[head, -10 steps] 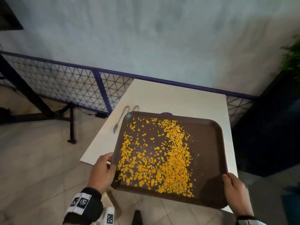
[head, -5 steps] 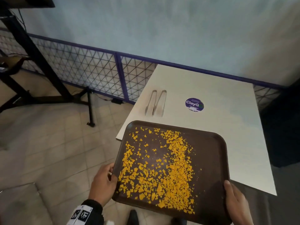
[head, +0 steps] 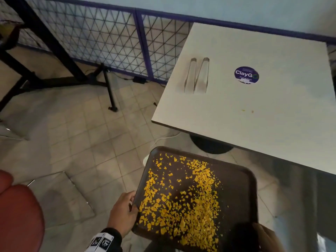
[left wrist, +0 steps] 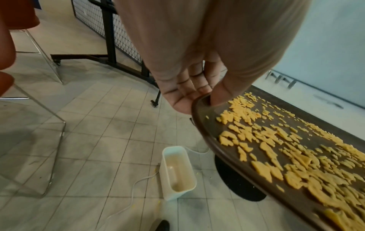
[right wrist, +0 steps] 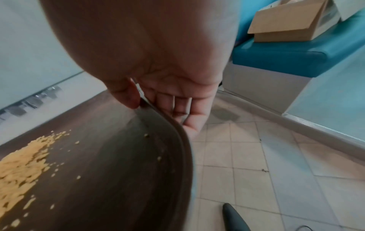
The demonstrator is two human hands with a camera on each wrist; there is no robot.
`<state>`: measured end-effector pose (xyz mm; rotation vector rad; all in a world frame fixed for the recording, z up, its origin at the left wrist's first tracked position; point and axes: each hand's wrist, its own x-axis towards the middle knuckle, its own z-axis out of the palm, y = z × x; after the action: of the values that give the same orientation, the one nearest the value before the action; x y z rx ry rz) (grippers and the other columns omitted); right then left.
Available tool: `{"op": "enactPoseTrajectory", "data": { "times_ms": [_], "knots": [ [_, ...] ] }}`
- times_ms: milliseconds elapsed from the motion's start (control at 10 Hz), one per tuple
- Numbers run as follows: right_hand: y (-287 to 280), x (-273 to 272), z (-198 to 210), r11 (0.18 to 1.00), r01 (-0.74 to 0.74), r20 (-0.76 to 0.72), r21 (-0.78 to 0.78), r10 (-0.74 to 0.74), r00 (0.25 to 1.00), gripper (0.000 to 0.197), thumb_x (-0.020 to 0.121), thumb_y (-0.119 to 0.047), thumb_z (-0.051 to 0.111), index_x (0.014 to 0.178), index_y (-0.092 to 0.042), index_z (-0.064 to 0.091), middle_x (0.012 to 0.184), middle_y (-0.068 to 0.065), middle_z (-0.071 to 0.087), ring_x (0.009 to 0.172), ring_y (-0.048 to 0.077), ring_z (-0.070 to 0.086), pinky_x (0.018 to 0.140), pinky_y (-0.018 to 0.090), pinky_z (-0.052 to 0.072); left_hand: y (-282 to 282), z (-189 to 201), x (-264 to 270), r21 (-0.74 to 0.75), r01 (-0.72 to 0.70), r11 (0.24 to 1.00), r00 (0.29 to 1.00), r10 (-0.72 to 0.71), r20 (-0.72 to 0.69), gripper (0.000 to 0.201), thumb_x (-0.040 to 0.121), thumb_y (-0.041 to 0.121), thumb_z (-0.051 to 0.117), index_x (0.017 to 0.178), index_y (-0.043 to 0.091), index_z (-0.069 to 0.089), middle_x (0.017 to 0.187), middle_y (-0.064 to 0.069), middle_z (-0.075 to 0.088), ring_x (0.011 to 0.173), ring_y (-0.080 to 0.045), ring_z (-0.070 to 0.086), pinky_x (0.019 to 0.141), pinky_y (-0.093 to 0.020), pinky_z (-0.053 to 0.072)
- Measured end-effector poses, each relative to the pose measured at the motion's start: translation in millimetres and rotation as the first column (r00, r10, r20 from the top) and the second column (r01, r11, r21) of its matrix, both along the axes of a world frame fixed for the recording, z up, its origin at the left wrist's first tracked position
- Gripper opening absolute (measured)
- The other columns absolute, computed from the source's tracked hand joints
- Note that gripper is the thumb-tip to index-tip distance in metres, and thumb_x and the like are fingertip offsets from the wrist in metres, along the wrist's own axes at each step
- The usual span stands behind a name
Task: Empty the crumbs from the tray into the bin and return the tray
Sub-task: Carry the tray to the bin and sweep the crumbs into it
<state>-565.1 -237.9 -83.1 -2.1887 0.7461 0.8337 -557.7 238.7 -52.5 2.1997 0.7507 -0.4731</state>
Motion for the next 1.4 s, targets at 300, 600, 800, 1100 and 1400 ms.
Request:
{"op": "enactPoseTrajectory", "data": {
  "times_ms": [300, 600, 800, 1100, 1400],
  "knots": [
    [69, 94, -28, 0.993, 0.113, -0.114, 0.019, -0.110, 0.987, 0.026, 0.099, -0.026, 0.037, 0.097, -0.014, 0.060, 0.100, 0.016, 0.058, 0.094, 0.031, 0.053, 0.097, 0.044, 0.039, -19, -97, 18, 0.031, 0.025, 0.999, 0.997, -0.022, -0.068, 0.038, 0.092, 0.011, 0.062, 0.128, 0.022, 0.058, 0.111, 0.006, 0.055, 0.094, -0.013, 0.058, 0.084, -0.032, 0.050],
    [61, 135, -158, 0.997, 0.080, 0.034, 0.018, -0.081, 0.996, 0.028, 0.099, -0.030, 0.035, 0.095, -0.014, 0.058, 0.094, 0.011, 0.058, 0.087, 0.025, 0.053, 0.079, 0.032, 0.037, -20, -237, 82, 0.110, 0.063, 0.992, 0.998, -0.059, -0.037, 0.035, 0.093, 0.009, 0.060, 0.127, 0.018, 0.059, 0.115, -0.004, 0.059, 0.096, -0.021, 0.062, 0.087, -0.038, 0.052],
    [58, 155, -279, 0.989, 0.143, 0.222, -0.026, -0.134, 0.966, 0.042, 0.098, -0.040, 0.033, 0.102, -0.010, 0.062, 0.101, 0.017, 0.064, 0.092, 0.032, 0.058, 0.082, 0.042, 0.047, -18, -335, 117, 0.177, 0.093, 0.980, 0.992, -0.106, 0.069, 0.026, 0.094, 0.014, 0.060, 0.119, 0.016, 0.063, 0.111, -0.007, 0.063, 0.093, -0.025, 0.063, 0.087, -0.041, 0.053],
    [63, 187, -384, 0.966, 0.251, 0.436, -0.064, -0.199, 0.878, 0.045, 0.099, -0.034, 0.033, 0.100, 0.001, 0.062, 0.101, 0.029, 0.062, 0.090, 0.036, 0.055, 0.071, 0.033, 0.034, -18, -414, 157, 0.175, 0.079, 0.981, 0.966, -0.119, 0.230, 0.023, 0.094, 0.013, 0.057, 0.114, 0.021, 0.066, 0.099, 0.004, 0.064, 0.087, -0.021, 0.061, 0.085, -0.033, 0.048],
    [64, 192, -409, 0.965, 0.257, 0.551, -0.046, -0.190, 0.813, 0.046, 0.098, -0.033, 0.035, 0.093, 0.004, 0.062, 0.095, 0.028, 0.062, 0.085, 0.035, 0.055, 0.072, 0.034, 0.036, -20, -436, 164, 0.164, 0.037, 0.986, 0.948, -0.087, 0.307, 0.020, 0.096, 0.018, 0.058, 0.113, 0.023, 0.066, 0.104, -0.001, 0.065, 0.092, -0.023, 0.063, 0.087, -0.041, 0.050]
  ]
}}
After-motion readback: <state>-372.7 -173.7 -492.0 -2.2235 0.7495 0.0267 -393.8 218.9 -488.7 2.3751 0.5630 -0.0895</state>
